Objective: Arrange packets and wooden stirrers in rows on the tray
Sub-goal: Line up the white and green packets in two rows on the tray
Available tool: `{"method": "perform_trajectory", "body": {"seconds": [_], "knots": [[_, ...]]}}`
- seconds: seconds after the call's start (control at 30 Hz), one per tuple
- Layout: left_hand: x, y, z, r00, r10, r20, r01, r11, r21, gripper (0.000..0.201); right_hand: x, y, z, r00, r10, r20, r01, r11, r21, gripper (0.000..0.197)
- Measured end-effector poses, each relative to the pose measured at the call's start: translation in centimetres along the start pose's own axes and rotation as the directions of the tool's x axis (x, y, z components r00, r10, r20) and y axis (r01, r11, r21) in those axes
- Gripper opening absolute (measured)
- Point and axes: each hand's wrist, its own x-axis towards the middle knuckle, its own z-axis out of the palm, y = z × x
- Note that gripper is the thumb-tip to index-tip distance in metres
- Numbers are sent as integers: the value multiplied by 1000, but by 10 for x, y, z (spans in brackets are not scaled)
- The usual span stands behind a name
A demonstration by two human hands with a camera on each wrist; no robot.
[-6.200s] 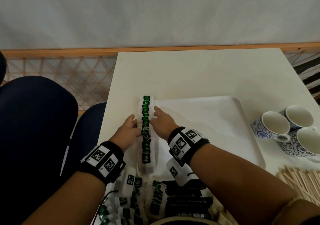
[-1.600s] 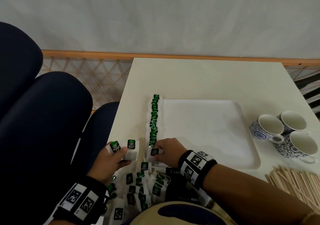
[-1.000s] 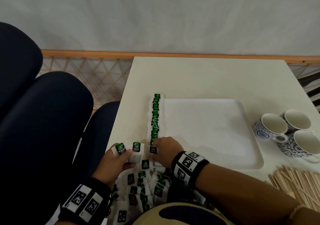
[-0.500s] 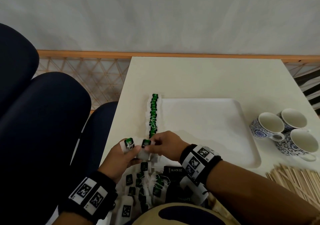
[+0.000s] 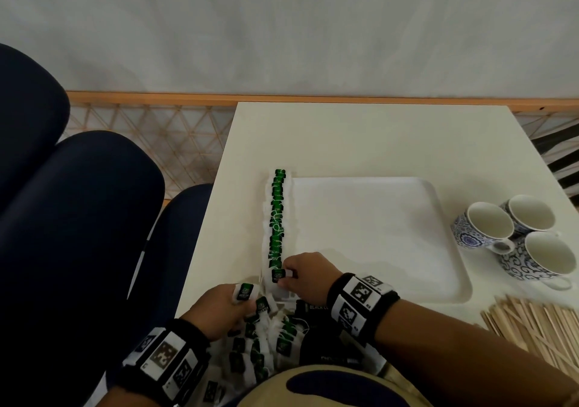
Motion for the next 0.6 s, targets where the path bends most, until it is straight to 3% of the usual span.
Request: {"method": "perform_trajectory", "body": {"seconds": [0.17, 0.27, 0.4, 0.6], "knots": [[-3, -4, -6, 1000, -30, 5, 30, 999, 45, 37, 0, -7, 6, 1000, -4, 13, 5, 997, -75, 27], [-2, -5, -10, 997, 4, -71, 0, 999, 54, 44, 2, -10, 9, 1000, 1, -9, -2, 993, -122, 28], [-1, -1, -14, 982, -8, -187, -4, 998, -63, 39, 5, -15, 10, 998, -18, -55, 9, 989, -147, 27], [-1, 5, -14, 981, 3, -194, -38, 984, -175, 5, 10, -17, 10, 996, 7, -89, -20, 989, -148, 28]]}}
